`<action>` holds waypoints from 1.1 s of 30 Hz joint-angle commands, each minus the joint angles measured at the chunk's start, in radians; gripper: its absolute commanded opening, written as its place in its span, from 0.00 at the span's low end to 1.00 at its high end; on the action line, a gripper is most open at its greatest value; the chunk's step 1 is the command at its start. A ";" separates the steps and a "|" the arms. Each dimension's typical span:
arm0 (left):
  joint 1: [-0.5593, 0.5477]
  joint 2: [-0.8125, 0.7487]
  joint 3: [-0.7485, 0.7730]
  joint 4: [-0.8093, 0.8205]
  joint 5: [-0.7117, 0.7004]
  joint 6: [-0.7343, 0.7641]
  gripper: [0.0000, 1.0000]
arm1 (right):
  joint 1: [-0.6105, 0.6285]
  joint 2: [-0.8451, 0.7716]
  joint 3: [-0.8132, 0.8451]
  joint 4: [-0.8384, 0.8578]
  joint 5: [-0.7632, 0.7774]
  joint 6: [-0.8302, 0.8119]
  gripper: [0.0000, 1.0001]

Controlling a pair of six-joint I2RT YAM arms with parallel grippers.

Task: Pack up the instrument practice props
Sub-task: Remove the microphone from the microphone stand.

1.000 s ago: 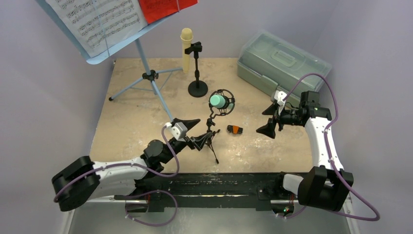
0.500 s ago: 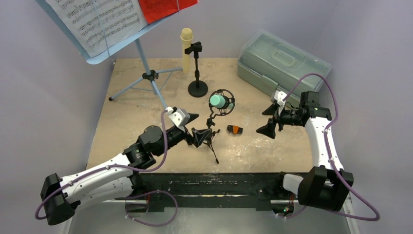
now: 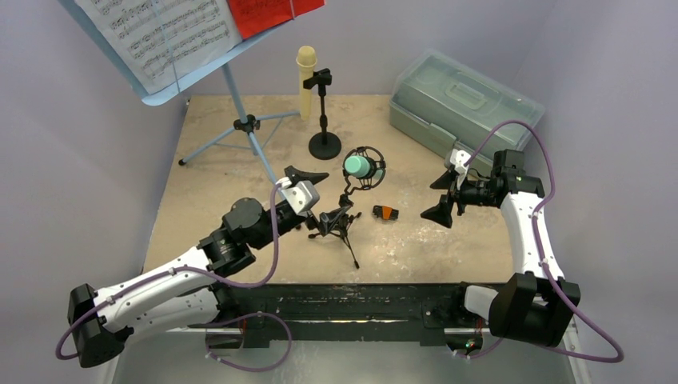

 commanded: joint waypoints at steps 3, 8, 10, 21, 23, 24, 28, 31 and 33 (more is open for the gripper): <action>-0.003 0.054 -0.004 0.243 0.028 0.164 0.84 | 0.005 0.004 0.013 -0.020 -0.021 -0.027 0.99; -0.003 0.127 0.020 0.316 -0.005 0.166 0.84 | 0.005 0.004 0.012 -0.022 -0.021 -0.030 0.99; -0.003 0.147 0.021 0.350 -0.010 0.163 0.84 | 0.005 0.005 0.013 -0.023 -0.021 -0.030 0.99; -0.002 0.226 0.036 0.480 -0.015 0.158 0.79 | 0.005 0.005 0.013 -0.029 -0.021 -0.037 0.99; -0.002 0.243 0.041 0.496 -0.015 0.157 0.77 | 0.006 0.005 0.013 -0.031 -0.021 -0.039 0.99; -0.002 0.252 0.043 0.503 -0.017 0.156 0.77 | 0.005 0.005 0.013 -0.031 -0.020 -0.040 0.99; -0.002 0.275 0.053 0.534 -0.023 0.161 0.74 | 0.005 0.007 0.015 -0.035 -0.019 -0.044 0.99; -0.002 0.290 0.059 0.555 -0.029 0.162 0.71 | 0.005 0.008 0.015 -0.038 -0.019 -0.047 0.99; -0.002 0.302 0.064 0.566 -0.031 0.162 0.69 | 0.006 0.010 0.015 -0.039 -0.018 -0.047 0.99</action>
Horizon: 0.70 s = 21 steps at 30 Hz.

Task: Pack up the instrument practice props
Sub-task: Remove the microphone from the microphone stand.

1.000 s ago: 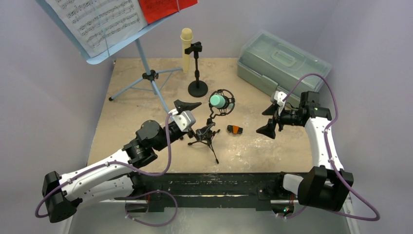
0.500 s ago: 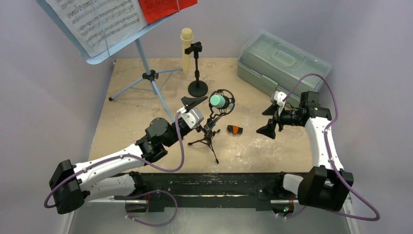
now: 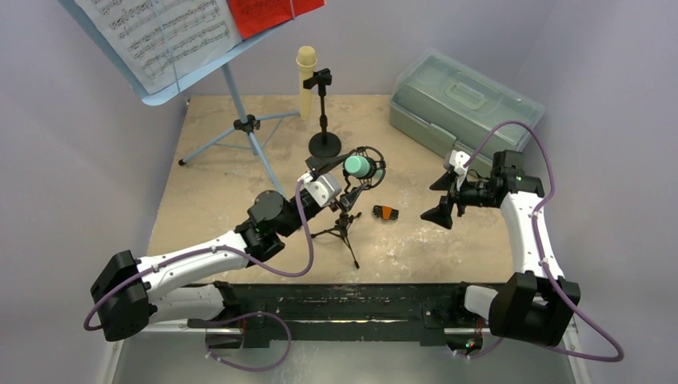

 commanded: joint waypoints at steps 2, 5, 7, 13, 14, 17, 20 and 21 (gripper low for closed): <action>-0.002 0.021 0.054 0.104 -0.015 0.009 0.68 | 0.004 0.008 0.015 -0.018 -0.019 -0.026 0.99; -0.002 0.035 0.061 0.115 -0.017 0.009 0.65 | 0.004 0.009 0.015 -0.018 -0.019 -0.026 0.99; -0.002 0.045 0.064 0.122 -0.017 0.011 0.64 | 0.004 0.010 0.015 -0.019 -0.019 -0.027 0.99; -0.002 0.064 0.079 0.132 -0.024 0.008 0.59 | 0.004 0.011 0.016 -0.020 -0.017 -0.028 0.99; -0.002 0.065 0.079 0.133 -0.025 0.009 0.58 | 0.004 0.011 0.016 -0.020 -0.017 -0.029 0.99; -0.002 0.065 0.081 0.133 -0.027 0.009 0.52 | 0.004 0.011 0.016 -0.022 -0.017 -0.029 0.99; -0.002 0.057 0.083 0.128 -0.022 0.007 0.34 | 0.004 0.011 0.016 -0.022 -0.017 -0.031 0.99; -0.002 0.051 0.084 0.123 -0.021 0.006 0.26 | 0.004 0.013 0.016 -0.024 -0.017 -0.031 0.99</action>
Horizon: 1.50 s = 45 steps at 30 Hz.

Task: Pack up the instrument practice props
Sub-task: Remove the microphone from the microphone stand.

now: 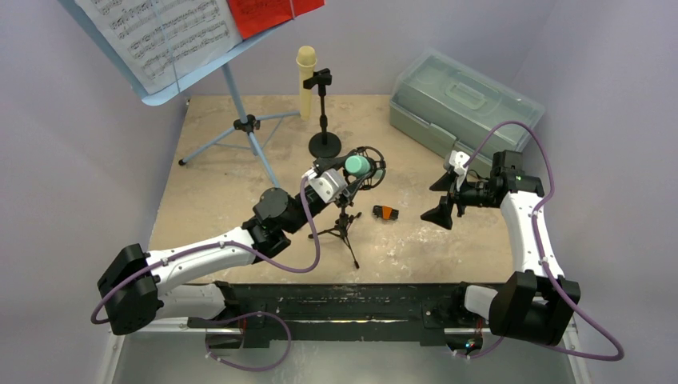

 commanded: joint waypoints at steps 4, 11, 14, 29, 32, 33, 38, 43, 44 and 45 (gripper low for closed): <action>-0.002 -0.042 0.049 0.031 -0.002 0.005 0.03 | 0.004 0.007 0.016 -0.017 -0.018 -0.025 0.99; -0.002 -0.111 0.037 0.016 -0.008 -0.022 0.00 | 0.004 0.010 0.016 -0.020 -0.020 -0.027 0.99; -0.002 -0.141 0.034 0.013 -0.008 -0.048 0.00 | 0.004 0.010 0.016 -0.021 -0.020 -0.029 0.99; -0.002 -0.276 0.106 -0.210 -0.035 -0.107 0.00 | 0.004 0.015 0.018 -0.025 -0.021 -0.030 0.99; -0.002 -0.300 0.124 -0.254 -0.047 -0.127 0.00 | 0.004 0.018 0.018 -0.025 -0.021 -0.030 0.99; -0.002 -0.307 0.129 -0.264 -0.050 -0.131 0.00 | 0.004 0.018 0.018 -0.026 -0.021 -0.030 0.99; -0.002 -0.342 0.151 -0.317 -0.064 -0.141 0.00 | 0.004 0.019 0.018 -0.027 -0.021 -0.030 0.99; -0.002 -0.379 0.167 -0.359 -0.069 -0.163 0.00 | 0.005 0.021 0.018 -0.027 -0.021 -0.031 0.99; -0.002 -0.386 0.168 -0.361 -0.069 -0.169 0.00 | 0.004 0.021 0.018 -0.028 -0.021 -0.031 0.99; -0.002 -0.394 0.170 -0.364 -0.068 -0.178 0.00 | 0.005 0.021 0.018 -0.028 -0.021 -0.031 0.99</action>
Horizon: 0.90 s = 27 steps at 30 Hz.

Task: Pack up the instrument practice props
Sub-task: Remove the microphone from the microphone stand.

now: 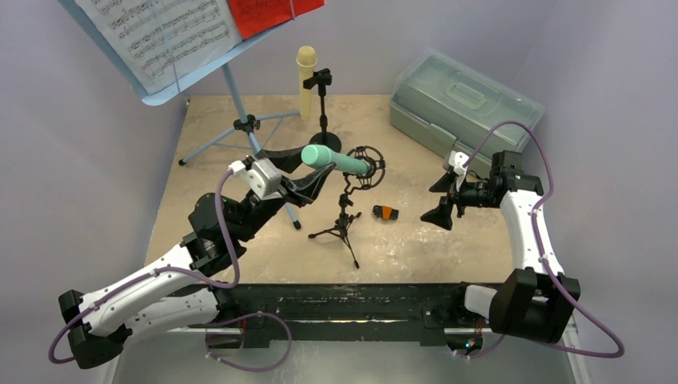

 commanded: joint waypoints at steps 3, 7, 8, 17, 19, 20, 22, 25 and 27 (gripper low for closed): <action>-0.002 -0.063 0.057 -0.004 -0.022 -0.060 0.00 | 0.005 0.010 0.018 -0.013 -0.021 -0.022 0.99; -0.002 -0.089 0.068 -0.007 -0.029 -0.078 0.00 | 0.004 0.010 0.018 -0.014 -0.022 -0.022 0.99; -0.002 -0.098 0.068 -0.008 -0.031 -0.078 0.00 | 0.004 0.011 0.018 -0.014 -0.022 -0.022 0.99; -0.002 -0.157 0.068 -0.026 -0.071 -0.161 0.00 | 0.005 0.010 0.021 -0.023 -0.026 -0.030 0.99; -0.002 -0.166 0.071 -0.021 -0.072 -0.179 0.00 | 0.004 0.011 0.022 -0.026 -0.027 -0.033 0.99; -0.002 -0.170 0.074 -0.019 -0.074 -0.190 0.00 | 0.004 0.011 0.022 -0.028 -0.029 -0.034 0.99; -0.002 -0.172 0.084 -0.018 -0.076 -0.209 0.00 | 0.005 0.011 0.022 -0.029 -0.029 -0.036 0.99; -0.002 -0.164 0.095 -0.021 -0.079 -0.236 0.00 | 0.005 0.010 0.024 -0.033 -0.029 -0.039 0.99; -0.002 -0.155 0.098 -0.022 -0.077 -0.255 0.00 | 0.005 0.010 0.025 -0.034 -0.028 -0.039 0.99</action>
